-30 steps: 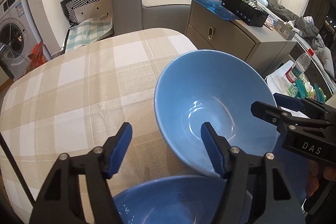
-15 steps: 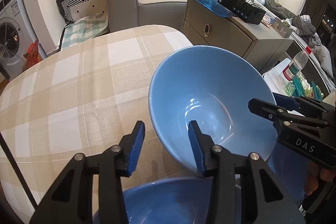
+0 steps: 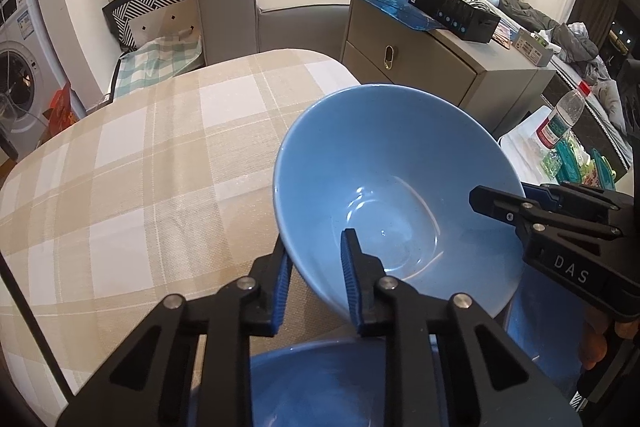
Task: Organize plates and bowls
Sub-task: 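Close the left tool on the bowl rim while the right tool closes too, then lift the blue bowl with both tools and carry it toward another blue bowl, then lower the held blue bowl into the other blue bowl with both tools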
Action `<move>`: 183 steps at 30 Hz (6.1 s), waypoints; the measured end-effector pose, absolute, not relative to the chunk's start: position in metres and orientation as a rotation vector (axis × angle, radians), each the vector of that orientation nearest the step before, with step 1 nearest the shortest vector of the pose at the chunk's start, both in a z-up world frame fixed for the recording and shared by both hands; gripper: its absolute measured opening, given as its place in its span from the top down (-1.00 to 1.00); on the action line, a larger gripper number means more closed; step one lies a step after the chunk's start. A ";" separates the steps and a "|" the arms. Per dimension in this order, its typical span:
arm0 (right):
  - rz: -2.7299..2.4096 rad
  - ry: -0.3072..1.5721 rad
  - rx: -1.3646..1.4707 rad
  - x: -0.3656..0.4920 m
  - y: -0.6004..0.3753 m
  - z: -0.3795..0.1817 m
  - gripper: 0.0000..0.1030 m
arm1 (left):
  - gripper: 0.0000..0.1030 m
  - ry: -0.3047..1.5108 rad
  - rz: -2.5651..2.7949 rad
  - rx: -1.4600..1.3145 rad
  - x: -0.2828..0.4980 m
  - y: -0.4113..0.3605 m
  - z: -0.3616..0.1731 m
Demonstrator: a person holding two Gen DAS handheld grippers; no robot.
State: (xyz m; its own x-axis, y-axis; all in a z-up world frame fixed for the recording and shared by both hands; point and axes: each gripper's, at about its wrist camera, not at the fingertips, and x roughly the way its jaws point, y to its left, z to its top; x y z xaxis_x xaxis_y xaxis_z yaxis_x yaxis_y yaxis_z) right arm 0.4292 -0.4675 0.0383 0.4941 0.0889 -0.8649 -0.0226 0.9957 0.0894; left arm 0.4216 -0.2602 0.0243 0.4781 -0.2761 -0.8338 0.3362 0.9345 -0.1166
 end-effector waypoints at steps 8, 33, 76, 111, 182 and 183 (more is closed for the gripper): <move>0.057 1.046 0.050 0.428 -0.466 0.039 0.63 | 0.57 1.003 -0.370 0.074 0.422 -0.260 0.024; 0.051 0.991 0.023 0.422 -0.460 0.058 0.65 | 0.58 0.955 -0.364 0.069 0.416 -0.254 0.045; 0.076 0.853 -0.014 0.360 -0.414 0.141 0.65 | 0.58 0.809 -0.352 0.041 0.357 -0.210 0.123; 0.146 0.910 -0.054 0.312 -0.369 0.119 0.64 | 0.58 0.835 -0.310 0.051 0.297 -0.170 0.107; 0.170 1.003 -0.134 0.284 -0.356 0.071 0.63 | 0.58 0.944 -0.317 0.092 0.268 -0.161 0.055; 0.170 1.005 -0.134 0.283 -0.356 0.070 0.63 | 0.58 0.946 -0.318 0.094 0.268 -0.162 0.054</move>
